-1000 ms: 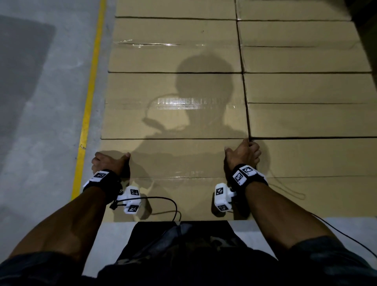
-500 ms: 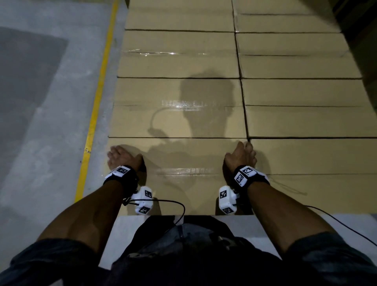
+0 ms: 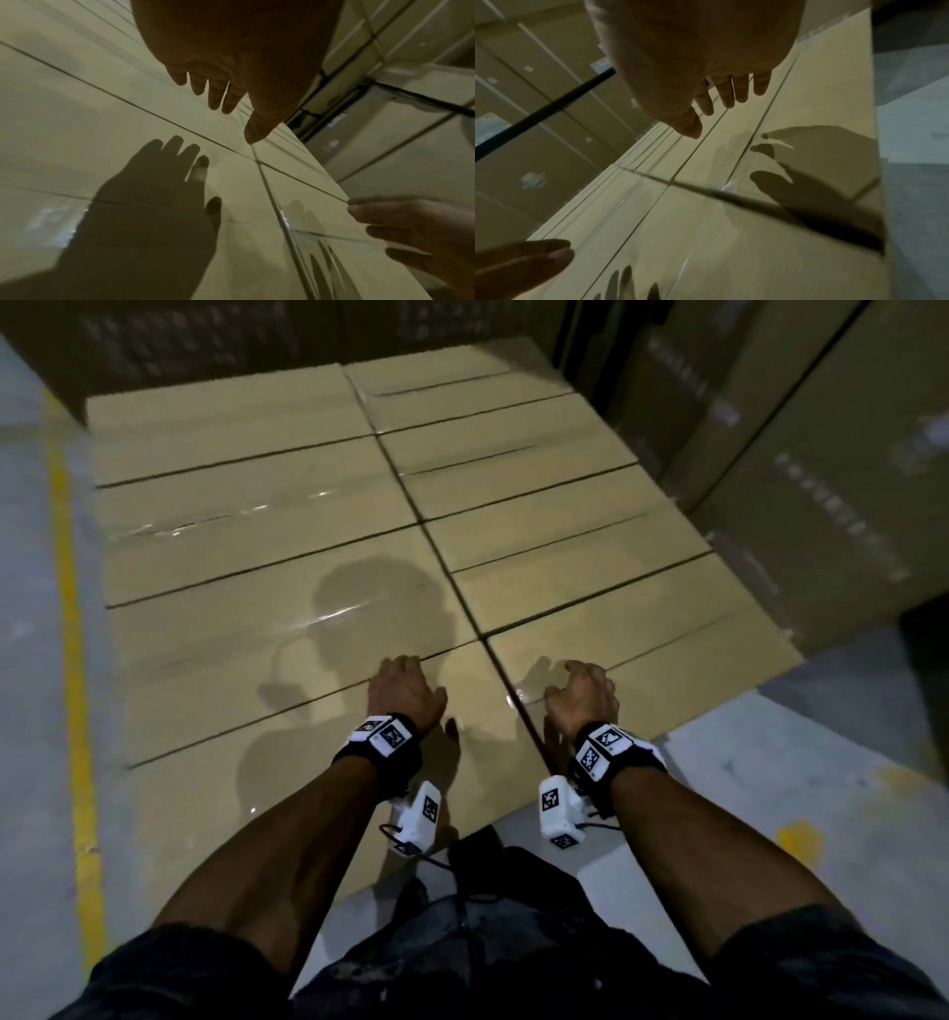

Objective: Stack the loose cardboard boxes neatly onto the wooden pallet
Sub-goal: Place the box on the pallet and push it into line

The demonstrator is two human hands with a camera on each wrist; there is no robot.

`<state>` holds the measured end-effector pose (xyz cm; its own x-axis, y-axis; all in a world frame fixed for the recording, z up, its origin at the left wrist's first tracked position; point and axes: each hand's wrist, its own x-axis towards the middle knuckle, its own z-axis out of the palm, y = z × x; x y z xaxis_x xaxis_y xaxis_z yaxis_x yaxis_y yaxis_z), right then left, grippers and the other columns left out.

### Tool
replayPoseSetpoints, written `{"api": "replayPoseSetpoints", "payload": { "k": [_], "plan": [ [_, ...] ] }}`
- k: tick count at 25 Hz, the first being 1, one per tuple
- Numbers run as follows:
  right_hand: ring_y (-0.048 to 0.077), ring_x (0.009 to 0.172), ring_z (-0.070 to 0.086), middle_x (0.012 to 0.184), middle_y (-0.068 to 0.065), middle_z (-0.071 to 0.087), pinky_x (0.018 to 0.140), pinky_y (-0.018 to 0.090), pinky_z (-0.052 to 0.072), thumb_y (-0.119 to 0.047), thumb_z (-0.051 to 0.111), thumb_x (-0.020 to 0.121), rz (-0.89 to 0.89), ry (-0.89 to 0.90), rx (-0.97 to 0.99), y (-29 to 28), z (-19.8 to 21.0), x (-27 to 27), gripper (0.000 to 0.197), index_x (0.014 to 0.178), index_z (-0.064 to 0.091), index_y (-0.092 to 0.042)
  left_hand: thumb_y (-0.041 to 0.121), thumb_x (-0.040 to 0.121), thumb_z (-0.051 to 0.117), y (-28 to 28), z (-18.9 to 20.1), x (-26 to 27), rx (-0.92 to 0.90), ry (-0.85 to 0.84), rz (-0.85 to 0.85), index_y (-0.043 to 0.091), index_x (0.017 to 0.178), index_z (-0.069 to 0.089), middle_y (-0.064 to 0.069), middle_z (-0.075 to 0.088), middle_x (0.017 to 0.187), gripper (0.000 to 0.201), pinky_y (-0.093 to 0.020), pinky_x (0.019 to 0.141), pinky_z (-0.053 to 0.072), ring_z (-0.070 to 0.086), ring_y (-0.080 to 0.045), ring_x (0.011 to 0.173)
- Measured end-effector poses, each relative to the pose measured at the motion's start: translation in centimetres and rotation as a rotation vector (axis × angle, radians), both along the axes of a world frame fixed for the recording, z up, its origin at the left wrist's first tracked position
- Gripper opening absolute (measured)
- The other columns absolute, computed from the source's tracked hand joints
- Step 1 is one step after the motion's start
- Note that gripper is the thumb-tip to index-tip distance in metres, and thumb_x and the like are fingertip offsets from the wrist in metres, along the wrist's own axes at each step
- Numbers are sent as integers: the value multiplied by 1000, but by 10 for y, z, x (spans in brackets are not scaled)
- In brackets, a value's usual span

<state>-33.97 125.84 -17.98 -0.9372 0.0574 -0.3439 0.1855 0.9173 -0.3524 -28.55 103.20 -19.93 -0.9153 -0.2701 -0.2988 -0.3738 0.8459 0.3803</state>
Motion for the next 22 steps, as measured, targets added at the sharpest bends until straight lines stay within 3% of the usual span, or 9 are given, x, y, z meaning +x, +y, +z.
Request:
{"api": "replayPoseSetpoints", "payload": {
  "k": [3, 6, 10, 16, 22],
  "plan": [
    [38, 135, 37, 148, 16, 42, 111, 42, 32, -27, 54, 96, -74, 20, 20, 46, 3, -25, 51, 145, 46, -14, 40, 93, 52, 42, -4, -32, 3, -33, -95, 1, 135, 46, -20, 47, 142, 58, -46, 108, 36, 37, -38, 134],
    [39, 137, 36, 148, 18, 41, 112, 43, 32, -29, 56, 96, -138, 14, 15, 96, -4, -69, 53, 145, 45, -12, 41, 95, 51, 77, -20, -61, -2, -92, -97, 0, 147, 33, -20, 31, 156, 69, -45, 116, 28, 25, -37, 144],
    [37, 140, 31, 153, 17, 34, 115, 43, 28, -32, 59, 94, -193, 24, -14, 170, -28, -157, 63, 149, 38, -9, 45, 98, 49, 127, -43, -97, 43, -157, 160, -1, 154, 15, -20, 9, 163, 81, -40, 121, 14, 8, -34, 151],
    [31, 153, 8, 166, 14, 10, 123, 44, 11, -47, 66, 88, -168, -12, 7, 242, -57, -249, 95, 159, 15, -9, 46, 99, 48, 172, -49, -116, 80, -204, 606, -3, 155, -2, -20, -5, 164, 89, -41, 122, 5, -3, -34, 152],
    [28, 154, 4, 167, 13, 6, 124, 45, 6, -68, 65, 79, -152, -56, 91, 274, -72, -286, 113, 159, 11, -10, 47, 100, 43, 186, -49, -126, 65, -207, 745, -2, 156, -1, -17, -6, 165, 86, -42, 122, 5, -3, -32, 152]
  ]
}}
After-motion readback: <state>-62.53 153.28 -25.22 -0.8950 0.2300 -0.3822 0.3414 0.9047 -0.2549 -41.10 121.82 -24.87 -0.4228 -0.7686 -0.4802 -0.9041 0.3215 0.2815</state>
